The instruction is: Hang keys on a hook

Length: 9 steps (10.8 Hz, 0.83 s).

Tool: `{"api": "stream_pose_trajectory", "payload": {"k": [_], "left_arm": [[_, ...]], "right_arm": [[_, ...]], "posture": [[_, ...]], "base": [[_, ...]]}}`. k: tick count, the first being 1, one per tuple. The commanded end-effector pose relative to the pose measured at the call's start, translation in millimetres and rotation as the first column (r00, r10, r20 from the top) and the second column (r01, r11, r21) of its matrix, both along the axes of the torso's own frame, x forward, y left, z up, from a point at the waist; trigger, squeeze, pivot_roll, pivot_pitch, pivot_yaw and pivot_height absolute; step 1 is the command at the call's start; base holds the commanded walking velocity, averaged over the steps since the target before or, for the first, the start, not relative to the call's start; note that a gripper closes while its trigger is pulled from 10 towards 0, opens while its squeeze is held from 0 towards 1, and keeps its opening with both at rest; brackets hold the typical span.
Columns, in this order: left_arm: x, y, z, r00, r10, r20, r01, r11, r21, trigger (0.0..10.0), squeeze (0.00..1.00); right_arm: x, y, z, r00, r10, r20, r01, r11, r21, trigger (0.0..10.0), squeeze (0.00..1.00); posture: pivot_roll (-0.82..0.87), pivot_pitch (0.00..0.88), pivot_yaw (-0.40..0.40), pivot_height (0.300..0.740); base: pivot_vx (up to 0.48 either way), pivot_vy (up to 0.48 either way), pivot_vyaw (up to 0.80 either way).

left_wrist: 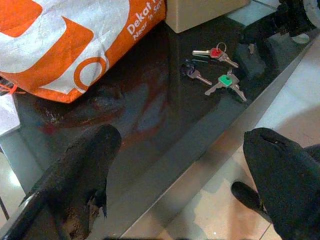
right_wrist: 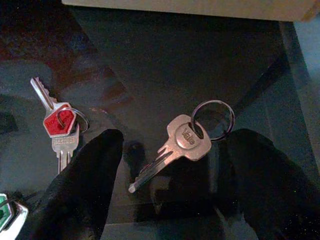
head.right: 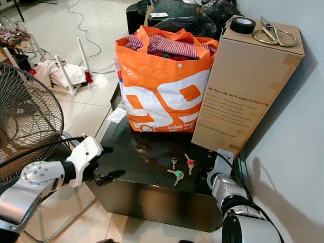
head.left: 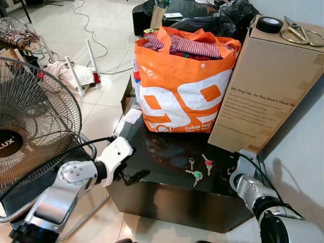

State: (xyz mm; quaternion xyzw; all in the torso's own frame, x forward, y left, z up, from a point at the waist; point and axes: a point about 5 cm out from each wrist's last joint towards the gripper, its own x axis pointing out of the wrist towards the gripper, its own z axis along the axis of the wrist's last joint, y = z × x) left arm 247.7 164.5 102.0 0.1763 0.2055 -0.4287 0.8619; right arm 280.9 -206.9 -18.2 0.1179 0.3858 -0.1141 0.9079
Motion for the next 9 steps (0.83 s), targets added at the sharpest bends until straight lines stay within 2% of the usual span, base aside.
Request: {"api": "stream_pose_trajectory", "payload": {"k": [1, 8, 9], "left_arm": [[-2.4, 2.8, 3.1, 1.0, -0.005, -0.003, 0.005, 1.0, 0.008, 10.0, 0.0], [-10.5, 10.2, 10.1, 0.999, -0.025, -0.034, 0.026, 0.999, 0.035, 10.0, 0.0], [-10.4, 9.5, 11.0, 0.999, -0.032, -0.039, 0.033, 0.999, 0.035, 10.0, 0.0]], "right_arm": [[1.7, -0.7, 1.6, 1.0, -0.012, 0.014, 0.012, 1.0, -0.007, 10.0, 0.0], [-1.9, -0.8, -1.6, 0.999, -0.043, 0.028, 0.044, 0.998, -0.042, 10.0, 0.0], [-3.4, -1.6, -2.7, 0.998, -0.055, 0.028, 0.056, 0.998, -0.038, 3.8, 0.0]], "posture": [[-0.01, 0.0, 0.03, 0.74], [0.02, 0.0, 0.061, 0.74], [0.02, 0.0, 0.066, 0.74]], "base": [[0.0, 0.0, 0.0], [0.0, 0.0, 0.0], [0.0, 0.0, 0.0]]}}
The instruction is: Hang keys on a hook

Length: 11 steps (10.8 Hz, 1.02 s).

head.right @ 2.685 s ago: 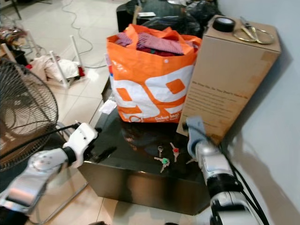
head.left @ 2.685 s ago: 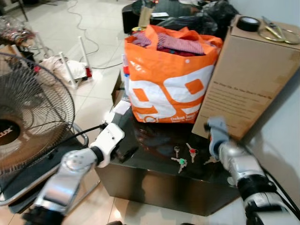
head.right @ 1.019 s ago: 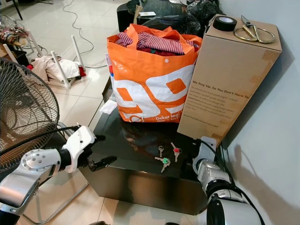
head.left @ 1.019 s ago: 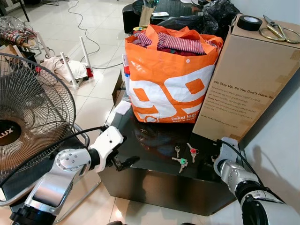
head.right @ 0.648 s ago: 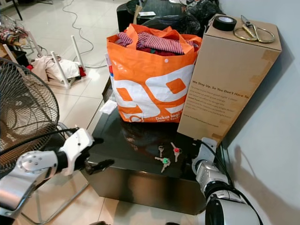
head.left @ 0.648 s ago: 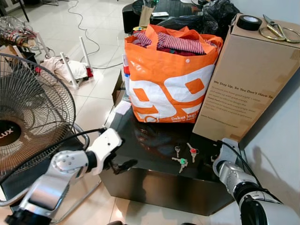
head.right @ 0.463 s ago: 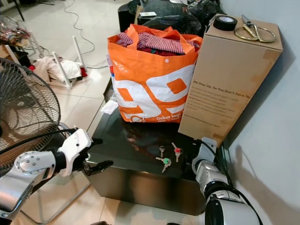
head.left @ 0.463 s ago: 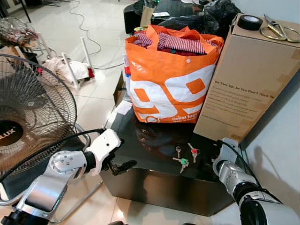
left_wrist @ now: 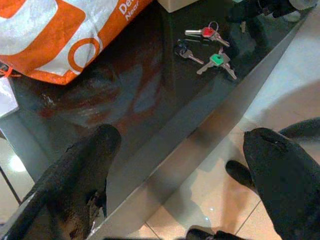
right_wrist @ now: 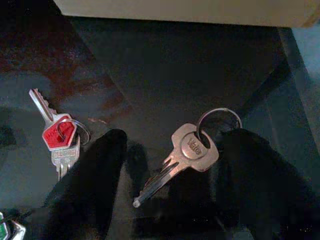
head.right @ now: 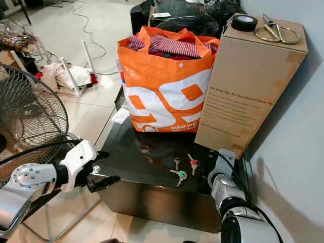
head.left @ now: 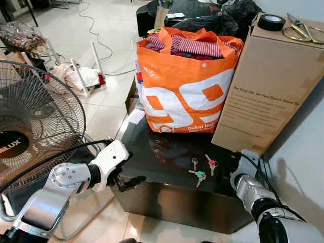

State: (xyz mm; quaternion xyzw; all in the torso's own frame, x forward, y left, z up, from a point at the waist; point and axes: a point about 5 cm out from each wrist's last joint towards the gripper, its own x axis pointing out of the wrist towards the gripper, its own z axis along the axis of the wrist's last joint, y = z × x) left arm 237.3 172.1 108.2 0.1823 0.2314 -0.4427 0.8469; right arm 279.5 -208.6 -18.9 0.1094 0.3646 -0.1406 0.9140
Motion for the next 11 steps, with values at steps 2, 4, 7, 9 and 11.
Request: {"api": "stream_pose_trajectory", "payload": {"k": [2, 4, 7, 9, 11], "left_arm": [[0.8, 1.0, 5.7, 1.0, -0.006, 0.01, 0.006, 1.0, 0.004, 10.0, 0.0], [1.6, -0.8, 5.9, 1.0, -0.014, 0.008, 0.014, 1.0, 0.005, 10.0, 0.0], [2.9, -1.7, 6.3, 1.0, -0.016, 0.008, 0.016, 1.0, 0.005, 10.0, 0.0], [3.3, -1.6, 6.5, 1.0, -0.014, 0.008, 0.014, 1.0, 0.003, 10.0, 0.0], [3.8, -1.4, 6.7, 1.0, -0.012, 0.009, 0.012, 1.0, 0.002, 10.0, 0.0]], "right_arm": [[-2.9, 0.1, -2.8, 1.0, -0.016, -0.008, 0.016, 1.0, 0.007, 1.2, 0.0], [-4.1, -0.9, -3.5, 1.0, -0.026, -0.011, 0.027, 1.0, 0.008, 1.3, 0.0], [-5.4, -2.6, -4.3, 0.999, -0.048, -0.014, 0.048, 0.999, 0.017, 0.9, 0.0], [-5.0, -3.1, -3.9, 0.999, -0.051, -0.013, 0.051, 0.999, 0.019, 0.6, 0.0], [-4.5, -2.6, -3.6, 0.999, -0.05, -0.011, 0.051, 0.999, 0.021, 0.5, 0.0]], "posture": [[0.02, 0.0, 0.068, 0.74], [0.02, 0.0, 0.074, 0.74], [0.02, 0.0, 0.071, 0.74], [0.02, 0.0, 0.069, 0.74], [0.02, 0.0, 0.068, 0.74]], "base": [[0.0, 0.0, 0.0], [0.0, 0.0, 0.0], [0.0, 0.0, 0.0], [0.0, 0.0, 0.0], [0.0, 0.0, 0.0]]}}
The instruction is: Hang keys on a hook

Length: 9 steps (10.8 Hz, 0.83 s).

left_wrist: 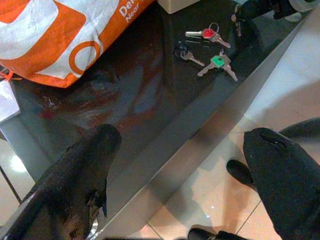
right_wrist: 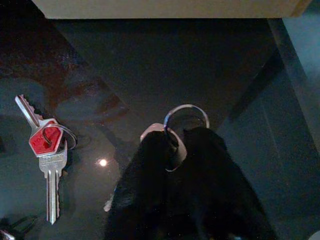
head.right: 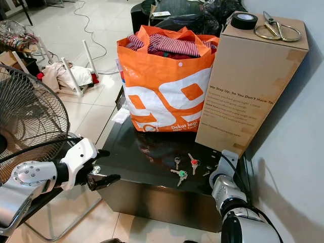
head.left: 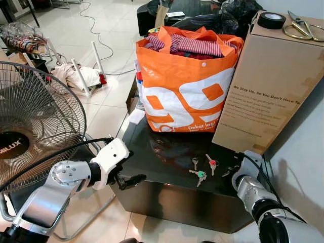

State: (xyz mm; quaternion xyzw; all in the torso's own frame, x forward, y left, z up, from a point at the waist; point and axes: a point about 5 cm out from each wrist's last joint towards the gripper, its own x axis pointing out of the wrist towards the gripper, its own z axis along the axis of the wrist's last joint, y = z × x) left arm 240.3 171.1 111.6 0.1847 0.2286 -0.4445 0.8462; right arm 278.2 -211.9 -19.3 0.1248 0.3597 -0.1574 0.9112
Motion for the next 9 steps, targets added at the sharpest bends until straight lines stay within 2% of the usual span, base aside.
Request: {"api": "stream_pose_trajectory", "payload": {"k": [1, 3, 6, 9], "left_arm": [[1.3, -0.5, 3, 1.0, -0.006, 0.005, 0.006, 1.0, 0.001, 10.0, 0.0], [2.8, -1.4, 3, 1.0, -0.006, 0.009, 0.006, 1.0, 0.001, 10.0, 0.0], [6.0, -4.6, 3, 1.0, -0.007, 0.019, 0.007, 1.0, -0.006, 10.0, 0.0], [13.4, -7.1, 3, 0.999, 0.005, 0.048, -0.004, 1.0, -0.014, 10.0, 0.0]], "right_arm": [[-3.3, 1.0, -3, 1.0, -0.007, -0.018, 0.007, 1.0, 0.006, 0.5, 0.0], [-4.9, -0.2, -4, 1.0, -0.008, -0.021, 0.008, 1.0, 0.003, 0.0, 0.0], [-8.5, -2.4, -6, 1.0, 0.014, -0.001, -0.014, 1.0, 0.015, 0.0, 0.0], [-7.8, -9.9, 0, 0.993, 0.069, 0.1, -0.071, 0.997, 0.021, 0.0, 0.0]], "posture": [[0.02, 0.0, 0.068, 0.74], [0.02, 0.0, 0.069, 0.74], [0.01, 0.0, 0.068, 0.74], [-0.01, 0.0, 0.071, 0.74]], "base": [[0.0, 0.0, 0.0], [0.0, 0.0, 0.0], [0.0, 0.0, 0.0], [0.0, 0.0, 0.0]]}}
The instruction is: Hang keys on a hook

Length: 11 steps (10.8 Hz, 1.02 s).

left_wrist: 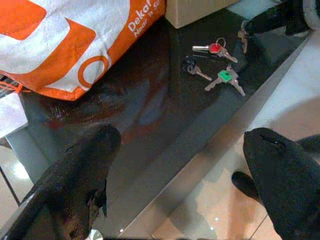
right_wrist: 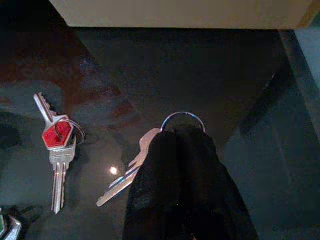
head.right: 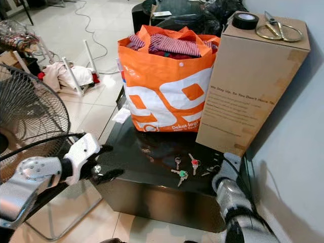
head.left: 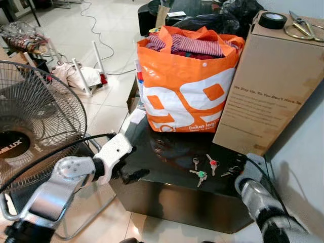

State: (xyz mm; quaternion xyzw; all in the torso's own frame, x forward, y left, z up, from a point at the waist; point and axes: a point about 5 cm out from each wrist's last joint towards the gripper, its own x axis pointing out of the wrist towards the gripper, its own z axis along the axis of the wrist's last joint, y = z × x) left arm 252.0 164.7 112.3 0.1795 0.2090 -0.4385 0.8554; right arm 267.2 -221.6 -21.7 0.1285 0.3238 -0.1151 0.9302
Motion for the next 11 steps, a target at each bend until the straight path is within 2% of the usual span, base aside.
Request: {"api": "stream_pose_trajectory", "payload": {"k": [1, 3, 4, 5, 6, 7, 11], "left_arm": [[3.3, -2.0, 2, 1.0, -0.01, 0.018, 0.01, 1.0, 0.01, 10.0, 0.0], [5.5, -4.7, 2, 1.0, -0.014, 0.025, 0.014, 1.0, 0.007, 10.0, 0.0], [6.7, -6.6, 2, 0.999, -0.019, 0.03, 0.019, 1.0, 0.004, 10.0, 0.0], [7.1, -6.8, 1, 0.999, -0.02, 0.032, 0.02, 1.0, 0.003, 10.0, 0.0], [7.0, -7.2, 1, 0.999, -0.027, 0.032, 0.027, 1.0, 0.006, 10.0, 0.0], [6.7, -7.5, 1, 0.999, -0.03, 0.032, 0.03, 1.0, 0.008, 10.0, 0.0], [5.6, -7.3, 0, 0.999, -0.037, 0.026, 0.037, 0.999, 0.014, 10.0, 0.0]], "right_arm": [[2.2, -2.1, 4, 1.0, 0.004, 0.031, -0.004, 1.0, 0.004, 0.0, 0.0], [0.7, -0.1, 7, 0.997, 0.019, 0.074, -0.02, 1.0, 0.014, 0.0, 0.0], [1.3, 6.2, 10, 0.992, 0.074, 0.1, -0.073, 0.997, -0.009, 0.0, 0.0], [2.2, 8.9, 12, 0.989, 0.098, 0.106, -0.095, 0.995, -0.032, 8.9, 0.0], [8.6, 19.1, 16, 0.978, 0.183, 0.104, -0.174, 0.981, -0.086, 10.0, 0.63], [9.8, 21.2, 15, 0.979, 0.184, 0.092, -0.176, 0.98, -0.087, 10.0, 1.0], [8.3, 17.5, 10, 0.993, 0.118, 0.002, -0.116, 0.983, -0.14, 10.0, 1.0]], "posture": [[-0.01, 0.0, 0.073, 0.74], [-0.02, 0.0, 0.077, 0.74], [-0.03, 0.0, 0.079, 0.74], [-0.03, 0.0, 0.081, 0.74], [-0.03, 0.0, 0.084, 0.74], [-0.02, 0.0, 0.084, 0.74], [-0.02, 0.0, 0.079, 0.74]], "base": [[0.0, 0.0, 0.0], [0.0, 0.0, 0.0], [0.0, 0.0, 0.0], [0.0, 0.0, 0.0], [0.0, 0.0, 0.0], [0.0, 0.0, 0.0], [0.0, 0.0, 0.0]]}}
